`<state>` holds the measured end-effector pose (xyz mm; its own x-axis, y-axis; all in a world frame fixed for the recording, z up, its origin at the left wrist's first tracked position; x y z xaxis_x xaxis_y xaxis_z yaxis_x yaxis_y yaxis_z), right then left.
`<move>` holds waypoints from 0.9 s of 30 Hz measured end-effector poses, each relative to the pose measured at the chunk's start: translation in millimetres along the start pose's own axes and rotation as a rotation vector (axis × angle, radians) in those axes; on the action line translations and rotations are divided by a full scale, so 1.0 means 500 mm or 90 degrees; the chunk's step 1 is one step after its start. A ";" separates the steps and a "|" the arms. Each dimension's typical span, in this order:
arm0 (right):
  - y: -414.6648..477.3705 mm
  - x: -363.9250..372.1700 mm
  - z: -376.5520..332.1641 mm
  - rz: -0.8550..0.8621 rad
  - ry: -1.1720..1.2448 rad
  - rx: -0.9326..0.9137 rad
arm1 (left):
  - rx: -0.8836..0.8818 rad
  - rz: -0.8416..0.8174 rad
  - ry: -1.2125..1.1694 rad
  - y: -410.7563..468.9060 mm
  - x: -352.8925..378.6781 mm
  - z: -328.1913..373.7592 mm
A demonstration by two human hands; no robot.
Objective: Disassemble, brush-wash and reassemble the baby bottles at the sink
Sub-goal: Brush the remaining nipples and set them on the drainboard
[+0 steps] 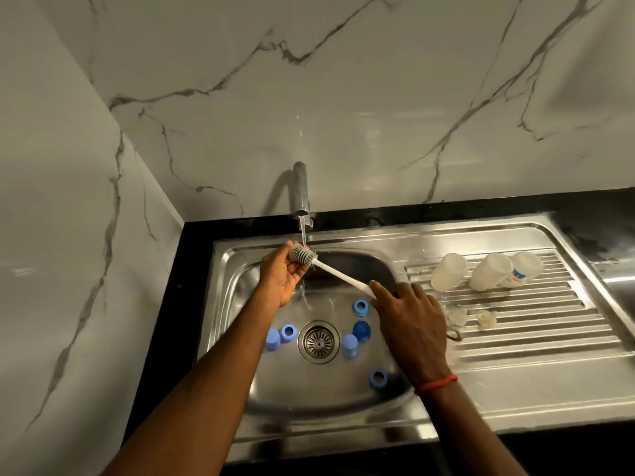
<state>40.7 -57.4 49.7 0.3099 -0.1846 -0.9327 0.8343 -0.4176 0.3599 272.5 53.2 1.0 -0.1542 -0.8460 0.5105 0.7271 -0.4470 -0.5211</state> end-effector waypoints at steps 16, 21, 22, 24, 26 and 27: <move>0.162 0.033 0.007 -0.482 0.486 0.103 | 0.028 0.016 -0.036 0.042 -0.007 -0.001; 0.115 0.039 -0.017 -0.135 0.232 0.047 | 0.025 0.083 -0.021 0.038 0.029 -0.001; 0.099 0.041 -0.028 -0.052 0.143 -0.006 | 0.015 0.096 -0.020 0.040 0.035 0.002; 0.078 0.046 -0.037 0.059 0.039 -0.081 | -0.026 0.094 -0.009 0.044 0.044 0.008; 0.077 0.058 -0.026 0.036 0.033 -0.083 | -0.061 0.067 0.021 0.042 0.048 0.007; 0.080 0.063 -0.021 -0.015 0.062 -0.056 | -0.063 0.052 0.040 0.037 0.049 0.006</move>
<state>88.4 -70.5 34.4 0.3285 -0.0866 -0.9405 0.8774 -0.3406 0.3378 284.0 24.8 5.9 -0.1407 -0.8958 0.4216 0.6701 -0.3997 -0.6255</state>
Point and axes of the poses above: each hand's wrist, its own y-axis towards the middle knuckle, its own x-axis out of the palm, z = x × y, the point moved 2 cm from there along y, towards the middle knuckle, and after that the axes turned 2 degrees about -z, right-handed, at the moved point
